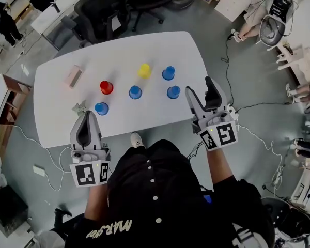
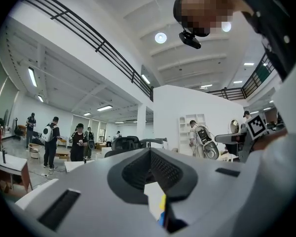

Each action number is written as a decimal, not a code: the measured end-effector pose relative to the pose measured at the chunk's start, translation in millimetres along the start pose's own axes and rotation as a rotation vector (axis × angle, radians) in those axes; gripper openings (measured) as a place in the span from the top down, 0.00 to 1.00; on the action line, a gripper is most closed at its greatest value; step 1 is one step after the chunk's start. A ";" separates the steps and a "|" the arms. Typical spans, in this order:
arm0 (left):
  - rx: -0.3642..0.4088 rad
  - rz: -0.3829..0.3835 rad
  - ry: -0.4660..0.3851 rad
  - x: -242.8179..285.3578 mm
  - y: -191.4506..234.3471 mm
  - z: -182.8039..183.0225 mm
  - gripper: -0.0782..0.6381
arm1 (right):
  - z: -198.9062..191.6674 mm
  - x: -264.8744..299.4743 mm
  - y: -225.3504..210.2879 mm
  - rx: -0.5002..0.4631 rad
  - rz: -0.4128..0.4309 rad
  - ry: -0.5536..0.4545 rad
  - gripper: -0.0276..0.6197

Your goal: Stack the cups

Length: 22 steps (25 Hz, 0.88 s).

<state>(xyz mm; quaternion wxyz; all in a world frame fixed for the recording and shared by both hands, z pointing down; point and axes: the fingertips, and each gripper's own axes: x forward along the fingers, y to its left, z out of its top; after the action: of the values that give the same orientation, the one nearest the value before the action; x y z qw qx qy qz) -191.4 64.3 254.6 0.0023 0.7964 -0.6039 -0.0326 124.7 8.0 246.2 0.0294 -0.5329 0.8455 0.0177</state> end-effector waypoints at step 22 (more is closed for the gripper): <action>-0.018 0.047 0.071 74.0 -6.5 -26.5 0.88 | -89.9 62.3 -52.1 0.018 0.077 0.193 0.51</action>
<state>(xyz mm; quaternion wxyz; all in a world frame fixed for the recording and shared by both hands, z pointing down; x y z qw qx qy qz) -163.8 -6.2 277.2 0.0315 0.7825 -0.6217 -0.0096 142.1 -76.1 331.6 -0.0481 -0.4992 0.8642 -0.0403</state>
